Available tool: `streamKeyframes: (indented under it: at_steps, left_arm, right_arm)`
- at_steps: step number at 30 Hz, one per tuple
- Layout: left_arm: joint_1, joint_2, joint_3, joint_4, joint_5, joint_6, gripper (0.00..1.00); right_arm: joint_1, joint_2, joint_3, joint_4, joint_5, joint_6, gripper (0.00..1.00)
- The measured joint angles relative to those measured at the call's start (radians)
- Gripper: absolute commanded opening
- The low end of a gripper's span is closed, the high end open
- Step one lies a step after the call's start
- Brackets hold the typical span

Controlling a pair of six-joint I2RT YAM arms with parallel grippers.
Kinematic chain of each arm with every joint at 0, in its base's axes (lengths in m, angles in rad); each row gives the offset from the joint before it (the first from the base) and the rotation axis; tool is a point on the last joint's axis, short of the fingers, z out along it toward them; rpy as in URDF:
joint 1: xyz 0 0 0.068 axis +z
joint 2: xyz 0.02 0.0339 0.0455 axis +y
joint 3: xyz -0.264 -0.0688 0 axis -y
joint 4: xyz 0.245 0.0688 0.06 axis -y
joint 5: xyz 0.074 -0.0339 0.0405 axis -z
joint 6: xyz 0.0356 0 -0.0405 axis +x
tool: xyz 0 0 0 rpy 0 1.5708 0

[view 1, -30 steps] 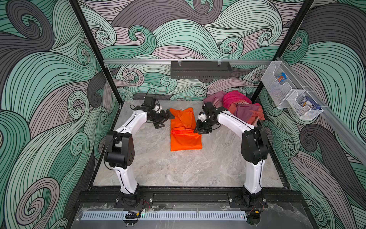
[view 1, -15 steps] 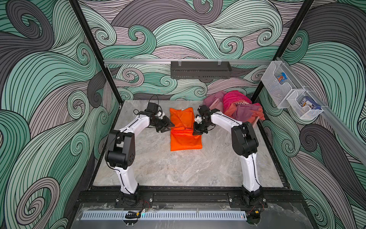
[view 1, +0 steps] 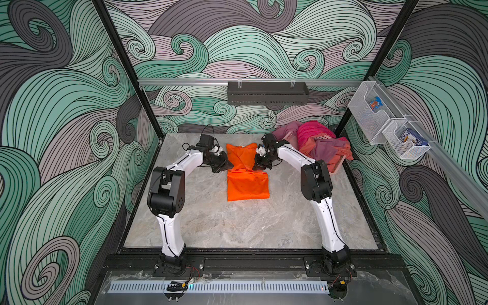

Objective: Fold and stack t-shirts
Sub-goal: Smooth out the T-shirt at the center of the board, then fold the T-shirt.

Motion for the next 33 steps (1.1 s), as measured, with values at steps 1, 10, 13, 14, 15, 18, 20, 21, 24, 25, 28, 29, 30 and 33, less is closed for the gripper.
streamKeyframes:
  at_steps: [1,10,13,14,15,18,20,21,24,25,28,29,30,33]
  left_arm:
    - [-0.002,0.0,0.001,-0.001,0.004,-0.002,0.0]
    - [-0.007,-0.134,-0.103,-0.005,-0.013,0.051,0.0]
    - [-0.013,-0.249,-0.231,0.009,-0.042,0.055,0.0]
    - [-0.018,-0.289,-0.283,0.016,-0.055,0.06,0.0]
    - [-0.024,-0.327,-0.333,0.024,-0.072,0.06,0.0]
    - [-0.046,-0.417,-0.457,0.047,-0.126,0.057,0.0]
    - [-0.055,-0.456,-0.525,0.08,-0.145,0.046,0.17]
    - [-0.06,-0.468,-0.554,0.099,-0.15,0.041,0.29]
    - [-0.065,-0.472,-0.624,0.163,-0.154,0.006,0.56]
    - [-0.068,-0.472,-0.641,0.179,-0.157,0.002,0.6]
    - [-0.075,-0.472,-0.689,0.231,-0.169,-0.026,0.61]
    - [-0.077,-0.472,-0.701,0.249,-0.171,-0.031,0.61]
    - [-0.079,-0.472,-0.713,0.27,-0.176,-0.037,0.61]
    - [-0.083,-0.472,-0.742,0.327,-0.184,-0.052,0.61]
  right_arm:
    - [-0.003,0.007,0.003,0.001,-0.003,0.001,0.0]
    - [0.032,-0.221,-0.192,-0.004,0.089,-0.026,0.6]
    - [0.063,-0.43,-0.333,0.02,0.119,-0.029,0.59]
    - [0.073,-0.503,-0.393,0.042,0.122,-0.028,0.6]
    - [0.08,-0.575,-0.459,0.064,0.125,-0.024,0.6]
    - [0.089,-0.755,-0.694,0.15,0.132,0.001,0.62]
    - [0.089,-0.824,-0.851,0.205,0.138,0.029,0.62]
    - [0.089,-0.843,-0.921,0.226,0.143,0.046,0.62]
    - [0.088,-0.858,-1.088,0.277,0.152,0.088,0.62]
    - [0.088,-0.858,-1.122,0.293,0.154,0.1,0.62]
    - [0.088,-0.876,-1.208,0.36,0.162,0.129,0.63]
    - [0.088,-0.883,-1.227,0.387,0.166,0.135,0.63]
    - [0.088,-0.89,-1.242,0.415,0.169,0.14,0.63]
    - [0.088,-0.892,-1.263,0.5,0.177,0.159,0.63]
